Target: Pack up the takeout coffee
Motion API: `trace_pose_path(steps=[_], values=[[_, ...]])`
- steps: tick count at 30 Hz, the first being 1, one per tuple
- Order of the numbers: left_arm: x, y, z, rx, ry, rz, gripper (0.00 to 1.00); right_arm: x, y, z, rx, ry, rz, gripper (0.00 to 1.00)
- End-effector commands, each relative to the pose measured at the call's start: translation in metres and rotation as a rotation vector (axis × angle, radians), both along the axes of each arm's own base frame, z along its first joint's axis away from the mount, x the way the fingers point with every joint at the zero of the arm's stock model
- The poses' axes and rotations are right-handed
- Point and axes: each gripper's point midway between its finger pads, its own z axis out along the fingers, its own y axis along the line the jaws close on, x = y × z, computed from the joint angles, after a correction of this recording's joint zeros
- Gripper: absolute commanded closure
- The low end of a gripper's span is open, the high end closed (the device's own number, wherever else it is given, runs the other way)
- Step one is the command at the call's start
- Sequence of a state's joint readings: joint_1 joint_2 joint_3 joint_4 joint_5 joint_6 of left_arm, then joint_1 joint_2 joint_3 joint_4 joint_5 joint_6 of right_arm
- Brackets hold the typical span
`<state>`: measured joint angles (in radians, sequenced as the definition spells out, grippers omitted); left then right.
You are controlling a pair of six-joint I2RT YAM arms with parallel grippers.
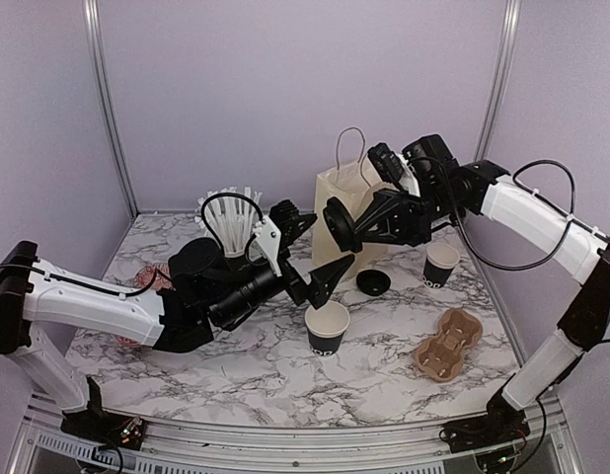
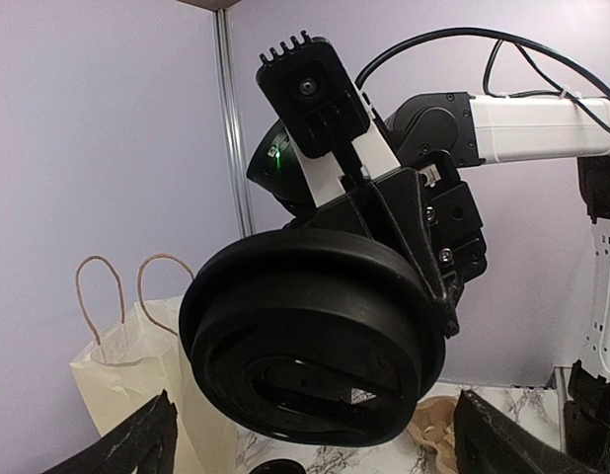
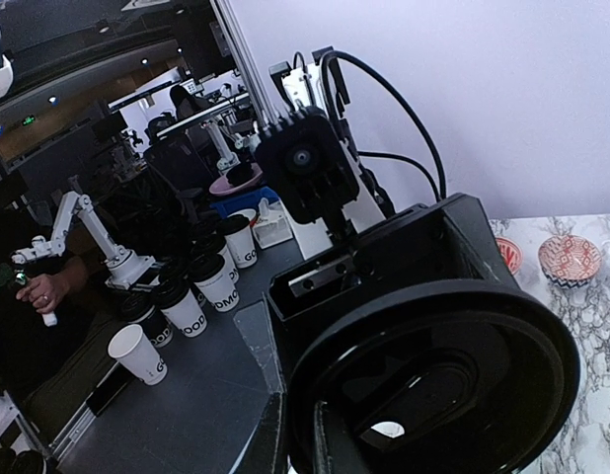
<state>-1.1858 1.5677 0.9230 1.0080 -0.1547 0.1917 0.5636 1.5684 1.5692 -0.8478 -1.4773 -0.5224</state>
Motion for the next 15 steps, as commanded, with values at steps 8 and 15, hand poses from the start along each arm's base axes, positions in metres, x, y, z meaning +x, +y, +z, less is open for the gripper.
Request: trace_pose_path(steps=[8, 15], values=[[-0.0026, -0.0106, 0.0215, -0.084, -0.027, -0.042, 0.13, -0.013, -0.0026, 0.0063, 0.02, -0.015, 0.021, 0.91], [-0.0057, -0.0105, 0.0234, -0.085, -0.034, -0.063, 0.2, -0.0097, -0.0006, 0.0025, 0.01, -0.012, 0.015, 0.91]])
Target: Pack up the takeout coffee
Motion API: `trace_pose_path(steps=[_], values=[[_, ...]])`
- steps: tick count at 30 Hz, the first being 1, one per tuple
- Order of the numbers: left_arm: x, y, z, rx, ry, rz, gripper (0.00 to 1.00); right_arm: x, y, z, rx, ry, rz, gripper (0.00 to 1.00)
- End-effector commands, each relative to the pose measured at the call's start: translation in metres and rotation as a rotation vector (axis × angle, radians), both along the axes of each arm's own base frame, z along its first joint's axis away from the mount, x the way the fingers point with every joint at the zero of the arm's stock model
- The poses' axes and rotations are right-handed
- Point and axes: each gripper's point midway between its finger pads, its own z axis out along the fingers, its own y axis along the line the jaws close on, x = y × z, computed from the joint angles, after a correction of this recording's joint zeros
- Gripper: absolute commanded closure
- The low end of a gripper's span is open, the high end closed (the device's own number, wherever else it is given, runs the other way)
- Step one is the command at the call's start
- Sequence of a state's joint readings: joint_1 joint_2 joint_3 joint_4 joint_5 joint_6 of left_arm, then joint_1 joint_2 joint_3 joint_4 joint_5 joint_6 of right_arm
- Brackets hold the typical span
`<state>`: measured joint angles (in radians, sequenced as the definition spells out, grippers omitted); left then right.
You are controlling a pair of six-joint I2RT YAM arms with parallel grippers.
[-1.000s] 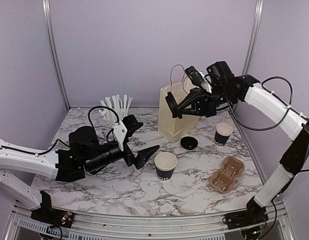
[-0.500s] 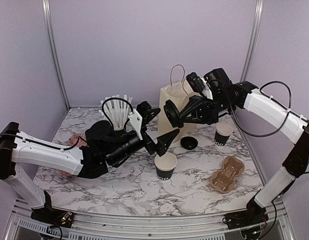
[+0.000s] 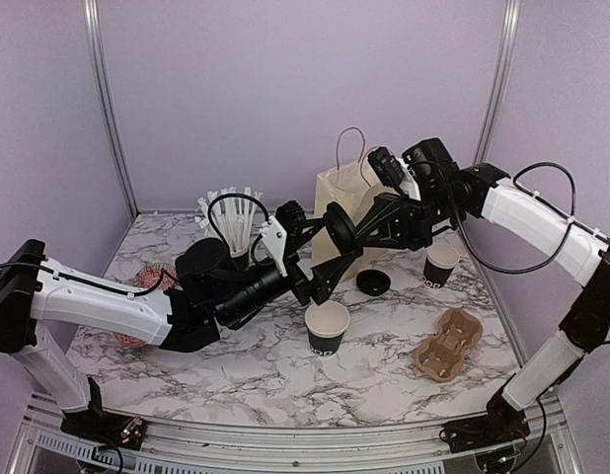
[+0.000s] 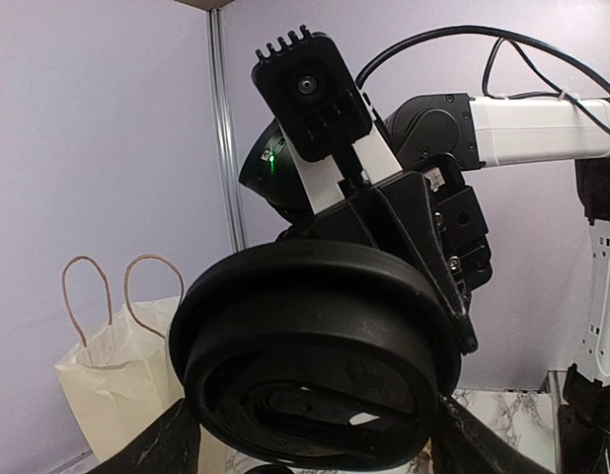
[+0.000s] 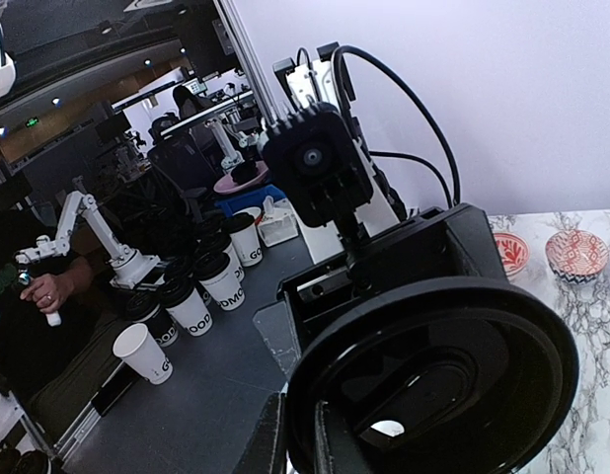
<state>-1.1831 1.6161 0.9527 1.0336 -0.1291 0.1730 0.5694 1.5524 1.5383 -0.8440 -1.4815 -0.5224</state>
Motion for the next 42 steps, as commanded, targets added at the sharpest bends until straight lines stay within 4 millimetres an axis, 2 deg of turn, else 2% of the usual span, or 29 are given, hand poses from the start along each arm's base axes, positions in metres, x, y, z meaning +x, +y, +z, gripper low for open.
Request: trace_pose_path(steps=[1, 4, 7, 11, 13, 17, 23, 27, 32, 37, 42], values=[[-0.007, 0.001, 0.026, -0.073, -0.04, -0.037, 0.21, -0.003, 0.001, 0.005, 0.01, -0.021, 0.005, 0.89], [-0.007, 0.005, 0.025, -0.074, -0.03, -0.032, 0.24, -0.001, 0.002, 0.003, -0.001, -0.024, -0.006, 0.83], [-0.008, 0.01, 0.022, -0.06, 0.0, -0.033, 0.25, 0.01, 0.0, -0.002, -0.041, -0.092, -0.075, 0.67], [-0.015, 0.013, 0.003, 0.065, 0.09, -0.078, 0.24, 0.033, -0.025, -0.016, -0.075, -0.166, -0.204, 0.6], [-0.021, 0.018, -0.005, 0.113, 0.153, -0.102, 0.24, 0.041, -0.035, -0.033, -0.096, -0.174, -0.27, 0.57], [-0.032, 0.038, -0.022, 0.187, 0.29, -0.119, 0.23, 0.066, -0.043, -0.095, -0.245, -0.284, -0.44, 0.51], [-0.043, 0.065, -0.046, 0.268, 0.405, -0.111, 0.24, 0.096, -0.063, -0.167, -0.463, -0.432, -0.608, 0.43], [-0.041, 0.08, -0.056, 0.345, 0.463, -0.054, 0.24, 0.095, -0.062, -0.206, -0.594, -0.464, -0.576, 0.42], [-0.038, 0.099, -0.067, 0.467, 0.526, 0.028, 0.24, 0.084, -0.043, -0.245, -0.69, -0.485, -0.496, 0.41], [-0.04, 0.115, -0.066, 0.532, 0.524, 0.061, 0.24, 0.085, -0.03, -0.266, -0.733, -0.474, -0.445, 0.41], [-0.038, 0.132, -0.065, 0.567, 0.519, 0.114, 0.24, 0.071, -0.019, -0.28, -0.727, -0.485, -0.366, 0.41]])
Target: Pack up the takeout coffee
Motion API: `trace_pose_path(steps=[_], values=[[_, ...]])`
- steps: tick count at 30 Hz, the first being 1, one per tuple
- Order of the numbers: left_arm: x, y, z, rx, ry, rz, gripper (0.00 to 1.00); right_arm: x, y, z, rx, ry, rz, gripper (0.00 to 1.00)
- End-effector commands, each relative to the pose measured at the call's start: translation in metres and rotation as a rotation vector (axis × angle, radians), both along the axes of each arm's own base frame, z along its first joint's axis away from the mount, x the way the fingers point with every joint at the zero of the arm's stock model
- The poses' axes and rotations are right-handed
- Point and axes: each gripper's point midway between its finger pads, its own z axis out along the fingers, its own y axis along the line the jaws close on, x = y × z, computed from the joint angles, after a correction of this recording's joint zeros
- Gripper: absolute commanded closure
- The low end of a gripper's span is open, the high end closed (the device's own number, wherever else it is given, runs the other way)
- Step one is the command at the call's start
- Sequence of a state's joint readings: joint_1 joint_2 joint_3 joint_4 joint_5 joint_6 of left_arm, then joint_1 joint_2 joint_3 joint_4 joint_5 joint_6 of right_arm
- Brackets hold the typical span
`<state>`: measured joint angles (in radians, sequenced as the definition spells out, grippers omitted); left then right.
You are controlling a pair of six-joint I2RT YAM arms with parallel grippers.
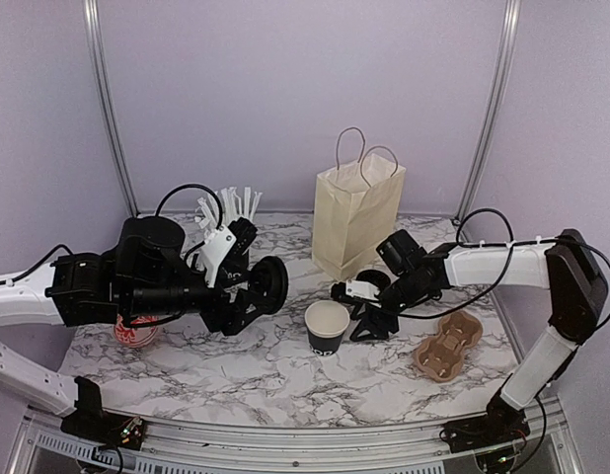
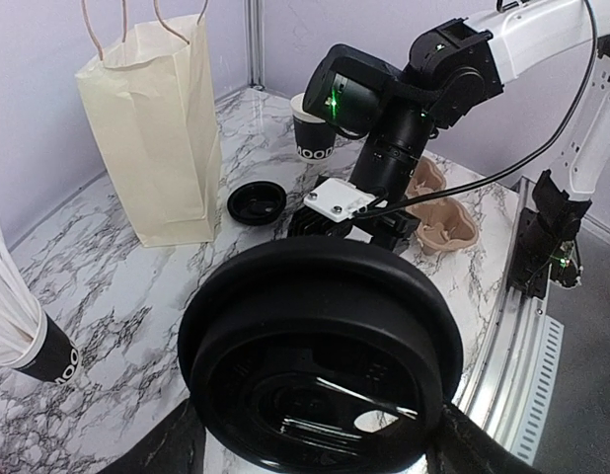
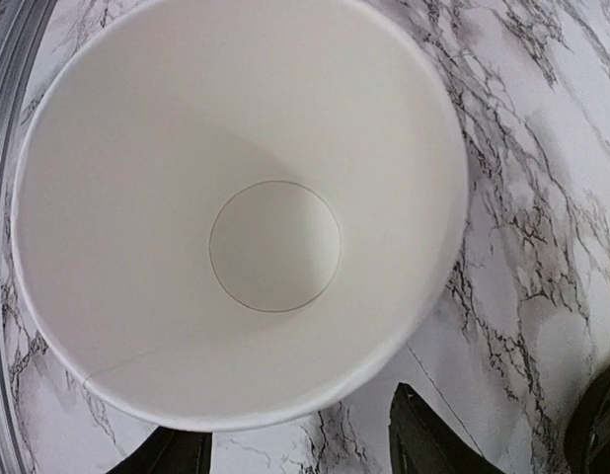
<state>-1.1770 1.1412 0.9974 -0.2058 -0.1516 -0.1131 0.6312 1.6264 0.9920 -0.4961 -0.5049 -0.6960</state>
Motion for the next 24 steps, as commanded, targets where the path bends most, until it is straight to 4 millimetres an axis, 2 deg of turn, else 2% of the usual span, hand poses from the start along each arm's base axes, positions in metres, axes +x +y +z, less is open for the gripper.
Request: trace_pose_path(steps=[1, 8, 18, 21, 24], values=[[0.0, 0.024, 0.003, 0.06, -0.012, 0.047, 0.24, 0.002, 0.019, 0.008, 0.027, -0.059, 0.066, 0.42], [-0.002, 0.031, 0.006, 0.036, -0.004, 0.057, 0.23, -0.006, 0.044, 0.01, 0.102, -0.002, 0.124, 0.46], [-0.008, 0.025, 0.001, 0.13, 0.013, -0.005, 0.23, -0.057, 0.078, 0.001, 0.1, 0.075, 0.279, 0.5], [-0.01, 0.023, -0.004, 0.161, 0.023, -0.027, 0.23, -0.059, 0.079, 0.003, 0.092, 0.092, 0.278, 0.5], [-0.014, 0.021, -0.011, 0.213, 0.042, -0.055, 0.23, -0.055, 0.069, 0.008, 0.061, 0.056, 0.261, 0.51]])
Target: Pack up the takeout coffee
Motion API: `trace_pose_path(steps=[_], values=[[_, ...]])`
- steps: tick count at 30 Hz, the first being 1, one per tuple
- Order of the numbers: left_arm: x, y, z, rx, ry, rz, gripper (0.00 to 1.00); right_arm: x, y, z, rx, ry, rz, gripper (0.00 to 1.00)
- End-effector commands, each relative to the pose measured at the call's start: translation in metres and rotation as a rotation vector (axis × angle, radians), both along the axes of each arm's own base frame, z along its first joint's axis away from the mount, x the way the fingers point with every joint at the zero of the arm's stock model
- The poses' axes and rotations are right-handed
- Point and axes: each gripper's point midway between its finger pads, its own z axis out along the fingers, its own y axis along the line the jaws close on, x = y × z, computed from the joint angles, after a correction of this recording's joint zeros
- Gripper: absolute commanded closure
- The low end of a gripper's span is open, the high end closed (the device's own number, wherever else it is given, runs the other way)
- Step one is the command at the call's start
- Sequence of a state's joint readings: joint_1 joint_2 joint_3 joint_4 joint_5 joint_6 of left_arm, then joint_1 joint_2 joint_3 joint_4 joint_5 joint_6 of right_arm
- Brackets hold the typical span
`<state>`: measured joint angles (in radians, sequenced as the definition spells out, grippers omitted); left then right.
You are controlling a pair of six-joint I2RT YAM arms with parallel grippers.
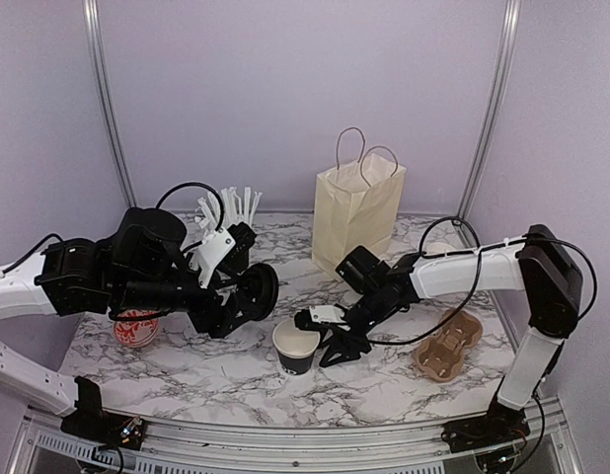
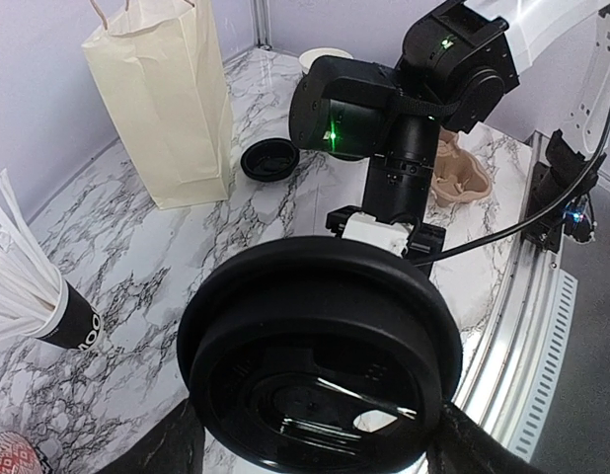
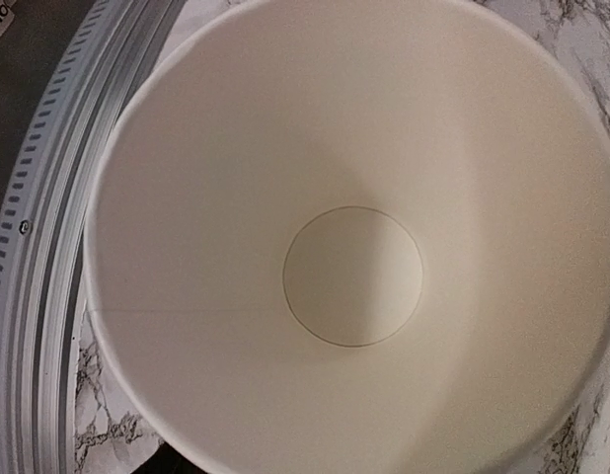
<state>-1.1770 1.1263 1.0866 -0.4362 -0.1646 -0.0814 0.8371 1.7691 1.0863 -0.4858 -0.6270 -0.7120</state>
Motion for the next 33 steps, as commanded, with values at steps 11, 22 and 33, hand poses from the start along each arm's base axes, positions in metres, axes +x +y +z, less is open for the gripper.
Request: trace_pose_path(steps=[11, 22, 33], values=[[-0.005, -0.031, -0.049, 0.326, 0.146, -0.122, 0.23, 0.039, -0.053, 0.1, 0.245, -0.129, -0.137, 0.46], [0.01, -0.051, -0.087, 0.511, 0.21, -0.128, 0.23, 0.042, -0.058, 0.092, 0.232, -0.128, -0.152, 0.46], [0.02, -0.057, -0.105, 0.56, 0.23, -0.119, 0.23, 0.041, -0.06, 0.083, 0.216, -0.118, -0.145, 0.47]])
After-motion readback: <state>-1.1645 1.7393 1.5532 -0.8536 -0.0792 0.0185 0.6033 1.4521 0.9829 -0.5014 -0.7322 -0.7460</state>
